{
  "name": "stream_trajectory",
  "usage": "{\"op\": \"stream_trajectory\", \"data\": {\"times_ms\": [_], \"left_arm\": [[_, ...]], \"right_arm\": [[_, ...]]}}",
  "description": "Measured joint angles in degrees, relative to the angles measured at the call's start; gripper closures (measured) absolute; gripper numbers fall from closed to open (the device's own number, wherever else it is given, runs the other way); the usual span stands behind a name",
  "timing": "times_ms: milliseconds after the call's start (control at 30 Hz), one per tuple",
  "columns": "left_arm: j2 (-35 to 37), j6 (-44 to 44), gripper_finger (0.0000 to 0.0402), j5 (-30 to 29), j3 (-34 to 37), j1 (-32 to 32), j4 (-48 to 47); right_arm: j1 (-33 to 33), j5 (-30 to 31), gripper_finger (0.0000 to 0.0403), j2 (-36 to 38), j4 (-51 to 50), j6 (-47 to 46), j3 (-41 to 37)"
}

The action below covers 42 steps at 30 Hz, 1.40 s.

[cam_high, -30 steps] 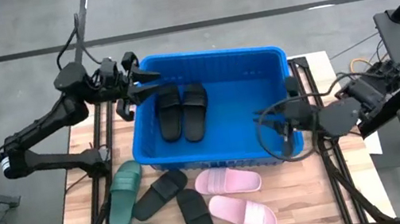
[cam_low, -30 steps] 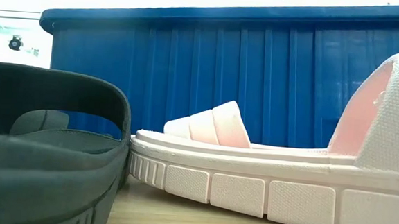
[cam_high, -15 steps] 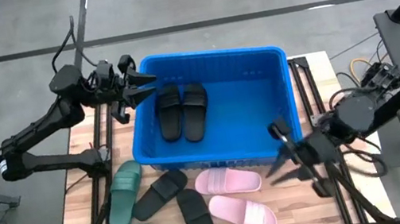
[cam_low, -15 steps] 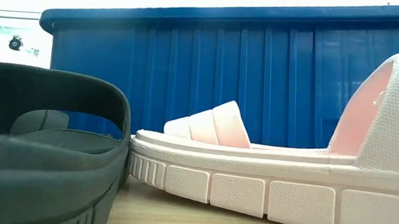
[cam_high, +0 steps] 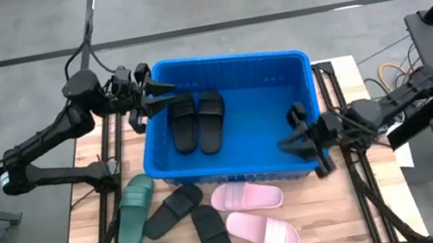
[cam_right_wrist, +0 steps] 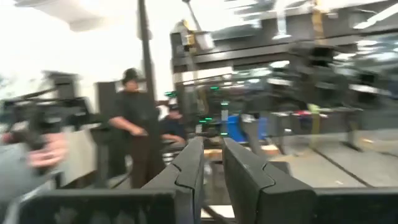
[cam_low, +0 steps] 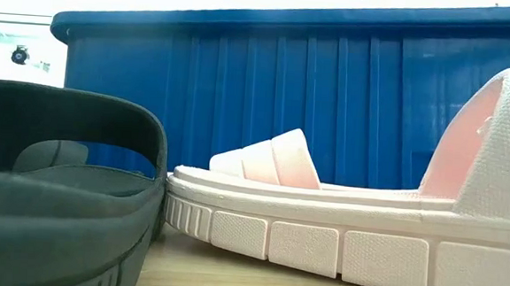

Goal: Pick and place slides into bin
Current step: Put the top green slide into the blue bin

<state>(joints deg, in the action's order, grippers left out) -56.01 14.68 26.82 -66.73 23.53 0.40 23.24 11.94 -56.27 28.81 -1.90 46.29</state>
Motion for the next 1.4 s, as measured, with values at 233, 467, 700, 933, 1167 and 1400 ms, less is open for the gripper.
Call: {"op": "stream_trajectory", "data": {"times_ms": [233, 467, 700, 933, 1167, 1400], "left_arm": [[-1.3, 0.0, 0.0259, -0.1, 0.5, 0.0, -0.5], [0.0, -0.5, 0.0259, -0.1, 0.5, 0.0, -7.3], [0.7, -0.5, 0.0259, -0.1, 0.5, 0.0, -9.0], [0.6, -0.5, 0.0259, -0.1, 0.5, 0.0, -9.0], [1.9, 1.5, 0.0259, 2.6, 0.5, 0.0, -12.1], [3.2, 5.1, 0.0259, 13.2, 0.5, 0.0, -16.0]], "right_arm": [[-12.0, 0.2, 0.0351, 3.0, 1.2, -4.0, -7.4], [-13.2, -6.1, 0.0351, 9.2, 1.8, -5.8, -8.7], [-13.0, -17.9, 0.0347, 9.3, 1.2, -7.1, -5.6], [-12.6, -18.3, 0.0293, 6.3, 0.0, -8.5, -3.3], [-11.4, -21.5, 0.0225, 4.8, -0.2, -10.6, -2.4], [-11.5, -21.5, 0.0211, 5.2, -2.9, -11.4, -2.4]]}}
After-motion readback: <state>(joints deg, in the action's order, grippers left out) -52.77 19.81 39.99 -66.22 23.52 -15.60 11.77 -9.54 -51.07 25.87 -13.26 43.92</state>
